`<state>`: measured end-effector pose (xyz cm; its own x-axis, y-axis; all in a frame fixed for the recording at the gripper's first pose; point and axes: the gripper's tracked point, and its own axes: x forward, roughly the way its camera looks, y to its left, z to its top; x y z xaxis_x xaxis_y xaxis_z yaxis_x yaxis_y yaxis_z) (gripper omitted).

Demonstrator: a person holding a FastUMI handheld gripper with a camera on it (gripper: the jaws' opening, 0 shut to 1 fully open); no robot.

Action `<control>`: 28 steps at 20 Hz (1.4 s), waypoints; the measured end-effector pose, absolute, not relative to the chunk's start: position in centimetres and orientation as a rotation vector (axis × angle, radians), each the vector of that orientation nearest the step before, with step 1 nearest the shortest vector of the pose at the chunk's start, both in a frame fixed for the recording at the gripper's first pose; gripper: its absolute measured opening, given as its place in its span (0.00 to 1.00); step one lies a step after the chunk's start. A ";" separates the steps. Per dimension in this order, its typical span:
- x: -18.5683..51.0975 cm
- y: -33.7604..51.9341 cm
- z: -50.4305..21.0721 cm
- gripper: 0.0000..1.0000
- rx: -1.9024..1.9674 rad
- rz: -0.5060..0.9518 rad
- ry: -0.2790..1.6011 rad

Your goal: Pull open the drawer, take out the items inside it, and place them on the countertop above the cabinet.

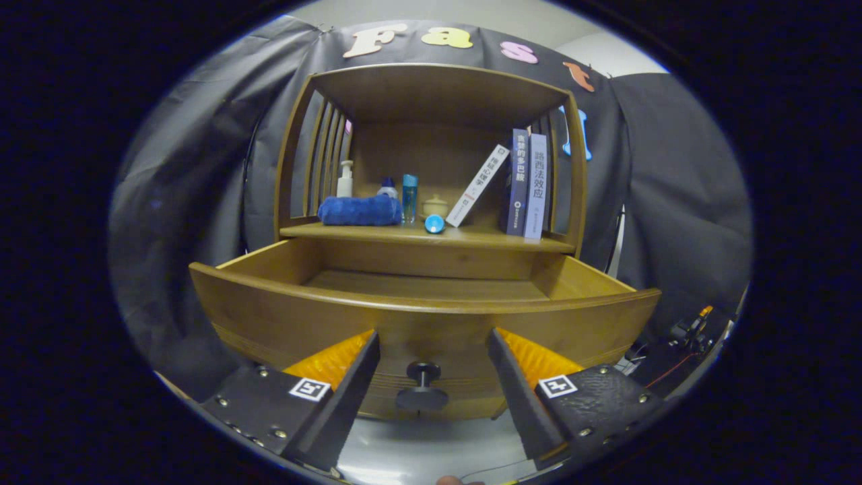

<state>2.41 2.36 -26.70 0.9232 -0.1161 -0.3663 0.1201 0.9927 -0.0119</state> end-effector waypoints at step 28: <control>17.3 1.2 -28.2 0.97 0.015 -0.088 0.368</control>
<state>17.26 1.15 -28.23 0.9294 -0.0827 -0.3598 0.0883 0.9961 -0.0008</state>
